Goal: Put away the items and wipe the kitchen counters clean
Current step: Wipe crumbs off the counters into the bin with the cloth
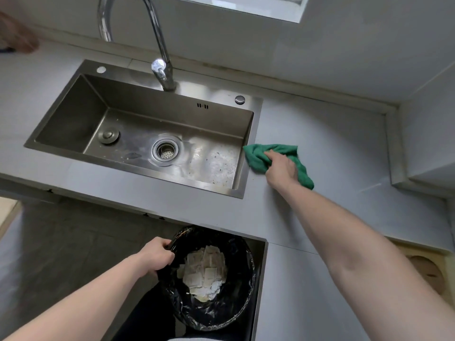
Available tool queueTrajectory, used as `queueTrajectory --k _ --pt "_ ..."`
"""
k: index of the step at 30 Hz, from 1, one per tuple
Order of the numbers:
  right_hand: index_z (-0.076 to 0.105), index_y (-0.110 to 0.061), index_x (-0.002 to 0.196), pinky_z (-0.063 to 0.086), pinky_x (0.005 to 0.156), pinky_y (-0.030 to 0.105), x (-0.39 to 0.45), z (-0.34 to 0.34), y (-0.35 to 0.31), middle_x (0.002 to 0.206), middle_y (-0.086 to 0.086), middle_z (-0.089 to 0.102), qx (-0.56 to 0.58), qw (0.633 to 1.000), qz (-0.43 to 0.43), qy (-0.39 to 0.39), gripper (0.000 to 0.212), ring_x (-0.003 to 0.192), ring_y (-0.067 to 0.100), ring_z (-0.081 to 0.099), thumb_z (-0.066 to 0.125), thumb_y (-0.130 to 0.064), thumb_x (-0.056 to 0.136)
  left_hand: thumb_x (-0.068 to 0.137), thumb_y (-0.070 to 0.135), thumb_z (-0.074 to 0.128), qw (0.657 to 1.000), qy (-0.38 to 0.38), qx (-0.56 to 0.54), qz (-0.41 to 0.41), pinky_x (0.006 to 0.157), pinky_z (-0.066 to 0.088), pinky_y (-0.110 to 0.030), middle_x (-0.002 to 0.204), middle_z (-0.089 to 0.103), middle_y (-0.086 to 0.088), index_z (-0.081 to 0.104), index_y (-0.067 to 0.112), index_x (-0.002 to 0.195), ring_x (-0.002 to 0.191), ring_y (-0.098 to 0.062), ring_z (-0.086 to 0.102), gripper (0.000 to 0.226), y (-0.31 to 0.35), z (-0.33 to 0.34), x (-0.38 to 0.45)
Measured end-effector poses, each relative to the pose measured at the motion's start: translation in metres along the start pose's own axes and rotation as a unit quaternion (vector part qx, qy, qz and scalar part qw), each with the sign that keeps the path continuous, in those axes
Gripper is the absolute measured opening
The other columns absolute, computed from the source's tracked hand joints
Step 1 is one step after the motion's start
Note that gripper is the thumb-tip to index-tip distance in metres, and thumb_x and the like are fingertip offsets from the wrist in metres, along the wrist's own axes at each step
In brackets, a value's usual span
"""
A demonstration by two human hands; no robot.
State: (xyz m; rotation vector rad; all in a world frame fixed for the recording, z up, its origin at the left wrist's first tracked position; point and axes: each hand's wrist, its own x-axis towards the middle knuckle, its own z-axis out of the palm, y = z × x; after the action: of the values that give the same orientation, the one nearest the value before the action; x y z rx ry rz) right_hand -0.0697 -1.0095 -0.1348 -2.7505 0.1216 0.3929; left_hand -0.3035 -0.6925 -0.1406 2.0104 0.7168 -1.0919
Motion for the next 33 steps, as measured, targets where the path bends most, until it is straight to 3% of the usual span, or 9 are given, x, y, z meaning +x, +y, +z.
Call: queueTrajectory --k 8,14,20,24,27,29,33 --pt "0.056 -0.037 0.142 0.044 0.11 0.038 -0.063 0.016 -0.017 0.149 -0.01 0.054 -0.025 0.999 -0.043 -0.019 0.067 0.13 0.029 0.055 0.051 -0.002 0.084 0.072 0.0 0.051 1.0 -0.001 -0.003 0.002 0.045 0.047 -0.025 0.063 0.051 -0.005 0.056 0.017 0.063 0.056 -0.023 0.051 0.02 0.001 -0.002 -0.004" --pt "0.065 -0.041 0.127 0.052 0.084 0.034 -0.115 0.023 -0.029 0.119 -0.005 0.073 -0.057 0.995 -0.074 -0.034 0.055 0.106 0.031 0.067 0.053 -0.01 0.082 0.07 0.001 0.051 1.0 -0.004 -0.001 0.002 0.05 0.054 -0.03 0.065 0.056 -0.005 0.063 0.017 0.065 0.06 -0.025 0.056 0.02 0.001 -0.005 -0.005" --pt "0.068 -0.041 0.119 0.053 0.081 0.033 -0.177 0.036 -0.041 0.111 -0.007 0.075 -0.067 0.988 -0.11 -0.088 0.05 0.102 0.028 0.068 0.053 -0.016 0.079 0.07 0.001 0.05 1.0 -0.004 -0.001 0.009 0.057 0.058 -0.035 0.067 0.058 -0.006 0.063 0.018 0.063 0.063 -0.026 0.059 0.023 0.001 -0.002 -0.008" --pt "0.069 -0.038 0.121 0.056 0.088 0.035 -0.224 0.054 -0.06 0.112 -0.005 0.075 -0.048 0.979 -0.123 -0.152 0.049 0.103 0.027 0.068 0.054 -0.016 0.081 0.072 0.001 0.051 1.0 -0.009 0.003 0.013 0.063 0.065 -0.046 0.072 0.066 -0.006 0.069 0.02 0.069 0.069 -0.028 0.068 0.027 0.0 -0.001 -0.007" --pt "0.07 -0.035 0.113 0.057 0.089 0.038 -0.261 0.069 -0.065 0.102 -0.006 0.076 -0.003 0.973 -0.113 -0.199 0.044 0.096 0.024 0.069 0.052 -0.013 0.08 0.077 0.001 0.051 1.0 -0.015 0.007 0.021 0.055 0.062 -0.037 0.074 0.068 -0.006 0.073 0.021 0.08 0.068 -0.025 0.07 0.031 0.002 -0.001 -0.007" --pt "0.068 -0.042 0.118 0.056 0.092 0.036 -0.265 0.065 -0.063 0.107 -0.009 0.075 0.02 0.98 -0.098 -0.174 0.048 0.099 0.023 0.069 0.05 -0.014 0.082 0.079 -0.001 0.051 1.0 -0.024 0.005 0.018 0.052 0.06 -0.033 0.077 0.069 -0.006 0.073 0.018 0.085 0.068 -0.024 0.07 0.03 0.003 -0.002 -0.007" --pt "0.061 -0.049 0.13 0.055 0.092 0.035 -0.227 0.025 -0.057 0.115 -0.013 0.074 0.042 0.994 -0.072 -0.07 0.05 0.106 0.023 0.068 0.053 -0.025 0.087 0.075 -0.002 0.05 0.999 -0.03 -0.005 0.009 0.059 0.064 -0.041 0.079 0.069 -0.011 0.071 0.015 0.08 0.077 -0.031 0.075 0.028 -0.001 -0.007 -0.007"
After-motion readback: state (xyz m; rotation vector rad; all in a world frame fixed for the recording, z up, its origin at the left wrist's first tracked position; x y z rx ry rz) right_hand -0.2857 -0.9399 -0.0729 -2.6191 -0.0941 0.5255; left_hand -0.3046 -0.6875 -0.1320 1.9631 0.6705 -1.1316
